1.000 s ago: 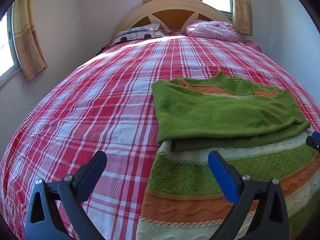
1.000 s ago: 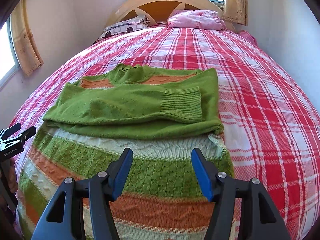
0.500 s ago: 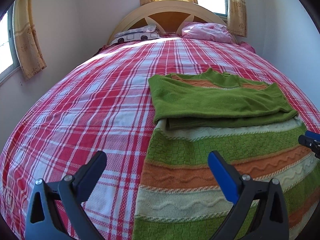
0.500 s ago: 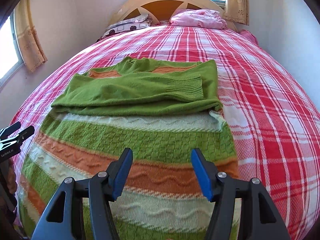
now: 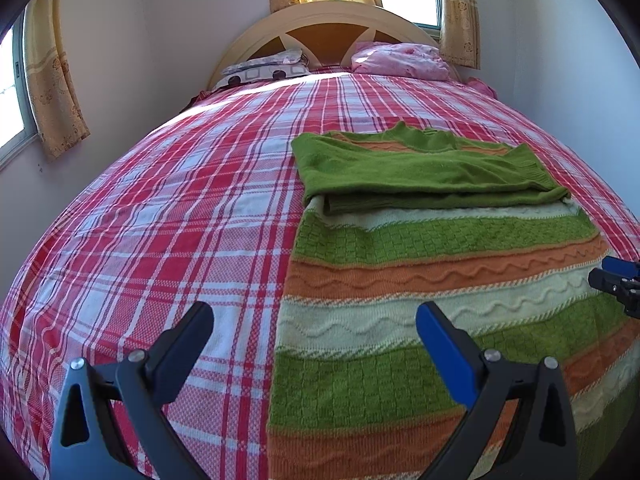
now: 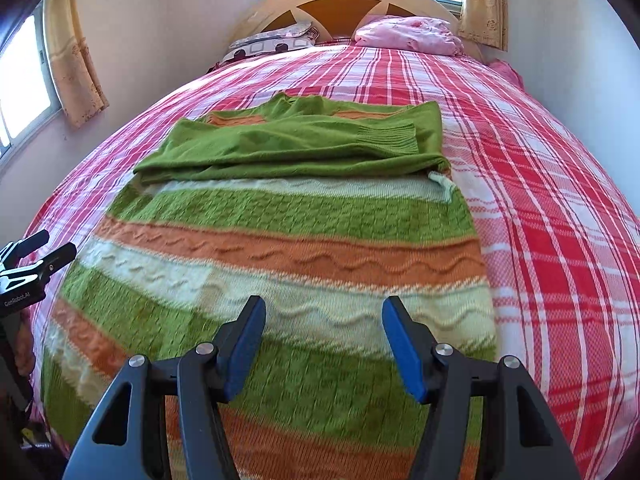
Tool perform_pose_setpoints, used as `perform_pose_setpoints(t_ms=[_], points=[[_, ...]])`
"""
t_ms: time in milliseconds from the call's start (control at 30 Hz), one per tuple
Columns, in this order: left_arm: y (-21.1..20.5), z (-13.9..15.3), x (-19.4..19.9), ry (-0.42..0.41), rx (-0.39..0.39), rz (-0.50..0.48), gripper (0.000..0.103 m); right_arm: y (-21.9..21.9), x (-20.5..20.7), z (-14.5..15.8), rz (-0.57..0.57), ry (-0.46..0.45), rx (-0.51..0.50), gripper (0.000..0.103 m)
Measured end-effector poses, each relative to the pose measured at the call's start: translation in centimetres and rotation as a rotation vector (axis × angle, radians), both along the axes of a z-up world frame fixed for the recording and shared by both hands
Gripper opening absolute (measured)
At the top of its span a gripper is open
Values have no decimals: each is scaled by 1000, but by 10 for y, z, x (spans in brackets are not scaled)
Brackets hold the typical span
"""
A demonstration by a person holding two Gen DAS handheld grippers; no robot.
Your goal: Fold small clothes
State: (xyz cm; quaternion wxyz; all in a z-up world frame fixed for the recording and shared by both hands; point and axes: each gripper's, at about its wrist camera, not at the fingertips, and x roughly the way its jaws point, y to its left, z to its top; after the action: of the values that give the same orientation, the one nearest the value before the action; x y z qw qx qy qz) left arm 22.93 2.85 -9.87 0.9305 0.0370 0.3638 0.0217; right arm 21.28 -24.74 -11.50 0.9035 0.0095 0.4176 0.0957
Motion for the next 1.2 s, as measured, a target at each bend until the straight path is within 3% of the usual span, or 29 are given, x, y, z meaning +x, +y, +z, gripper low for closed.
perform_pose_setpoints(t_ms=[633,933,1033,1100,1200], points=[[1,-8,-77,64,59,-84,103,25,-73,-1,69,30,-60,62],[13,-20,-121,141,17,-95,103,31,-117,-1,92,22,-77,62],[13,-27,-128,170,13,-96,98,31,-127,3,92,3,-89,62],[16,-31,-130,200,-31,-95,88,31,-133,6,90,-7,-95,62],[22,-34,-132,230,-96,-81,83,29,-142,6,84,-14,-96,62]])
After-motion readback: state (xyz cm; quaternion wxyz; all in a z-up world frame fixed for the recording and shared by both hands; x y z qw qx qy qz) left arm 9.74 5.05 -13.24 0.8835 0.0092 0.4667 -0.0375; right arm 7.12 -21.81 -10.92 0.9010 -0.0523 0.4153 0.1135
